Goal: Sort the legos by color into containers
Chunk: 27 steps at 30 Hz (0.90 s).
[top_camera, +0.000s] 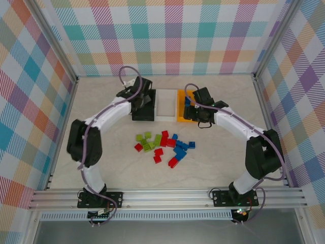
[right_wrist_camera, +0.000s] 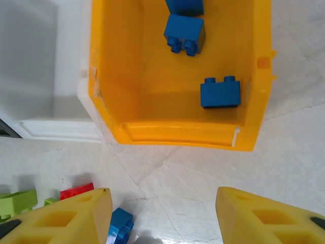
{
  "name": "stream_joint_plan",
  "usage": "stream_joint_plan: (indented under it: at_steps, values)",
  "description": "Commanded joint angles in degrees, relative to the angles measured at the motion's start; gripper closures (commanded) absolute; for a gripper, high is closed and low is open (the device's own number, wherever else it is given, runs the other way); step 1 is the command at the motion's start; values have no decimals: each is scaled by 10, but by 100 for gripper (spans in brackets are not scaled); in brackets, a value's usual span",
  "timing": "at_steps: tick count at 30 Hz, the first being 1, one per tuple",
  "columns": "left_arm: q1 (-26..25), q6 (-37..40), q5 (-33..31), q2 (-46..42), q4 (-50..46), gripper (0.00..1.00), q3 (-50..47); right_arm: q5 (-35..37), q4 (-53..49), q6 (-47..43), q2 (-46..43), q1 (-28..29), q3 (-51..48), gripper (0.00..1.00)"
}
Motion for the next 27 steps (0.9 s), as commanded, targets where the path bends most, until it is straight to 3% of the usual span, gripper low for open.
stream_joint_plan:
  at_steps: [1, 5, 7, 11, 21, 27]
  values:
    - [8, 27, -33, 63, -58, 73, 56, -13, 7, 9, -29, 1, -7, 44]
    - [7, 31, -43, 108, -68, 72, 100, -25, 7, 8, -45, 3, -21, 43]
    - [7, 35, -40, 124, -79, 67, 118, -35, 6, 4, -54, 5, -31, 41]
    - [3, 33, -35, 124, -85, 30, 119, -53, 3, -2, -78, 16, -56, 34]
    - [-39, 8, 16, -83, 10, 0, -55, -98, -35, -42, -82, 93, -83, 35]
    - [-96, 0, 48, -234, 30, 0, -216, -108, -68, -60, -80, 183, -99, 31]
